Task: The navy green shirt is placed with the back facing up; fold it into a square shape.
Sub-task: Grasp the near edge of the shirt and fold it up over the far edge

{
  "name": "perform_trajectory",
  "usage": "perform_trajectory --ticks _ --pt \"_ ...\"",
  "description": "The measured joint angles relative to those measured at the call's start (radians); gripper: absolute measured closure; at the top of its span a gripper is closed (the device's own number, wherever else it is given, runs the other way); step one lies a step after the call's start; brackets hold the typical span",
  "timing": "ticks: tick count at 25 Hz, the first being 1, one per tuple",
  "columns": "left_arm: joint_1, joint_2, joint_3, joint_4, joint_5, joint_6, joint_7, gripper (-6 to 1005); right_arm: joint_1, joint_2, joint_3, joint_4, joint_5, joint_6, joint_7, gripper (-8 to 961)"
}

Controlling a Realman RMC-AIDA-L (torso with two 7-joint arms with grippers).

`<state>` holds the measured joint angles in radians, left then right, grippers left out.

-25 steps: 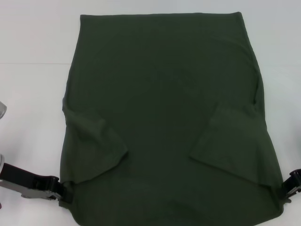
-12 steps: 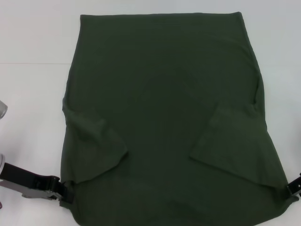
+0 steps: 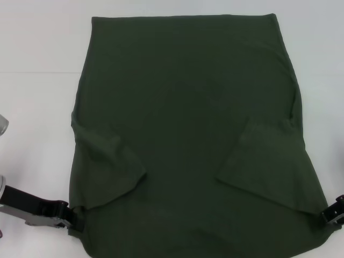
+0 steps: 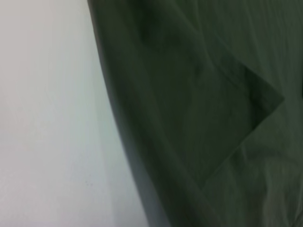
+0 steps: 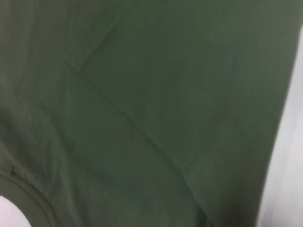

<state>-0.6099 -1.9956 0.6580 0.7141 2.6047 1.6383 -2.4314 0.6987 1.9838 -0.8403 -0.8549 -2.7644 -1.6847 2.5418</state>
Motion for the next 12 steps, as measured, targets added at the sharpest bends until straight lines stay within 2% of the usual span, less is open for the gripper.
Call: perform_trajectory --ticks 12 --pt "0.0 -0.001 0.0 0.004 0.0 0.0 0.0 962 0.025 0.027 -0.008 0.008 -0.026 0.014 0.0 372"
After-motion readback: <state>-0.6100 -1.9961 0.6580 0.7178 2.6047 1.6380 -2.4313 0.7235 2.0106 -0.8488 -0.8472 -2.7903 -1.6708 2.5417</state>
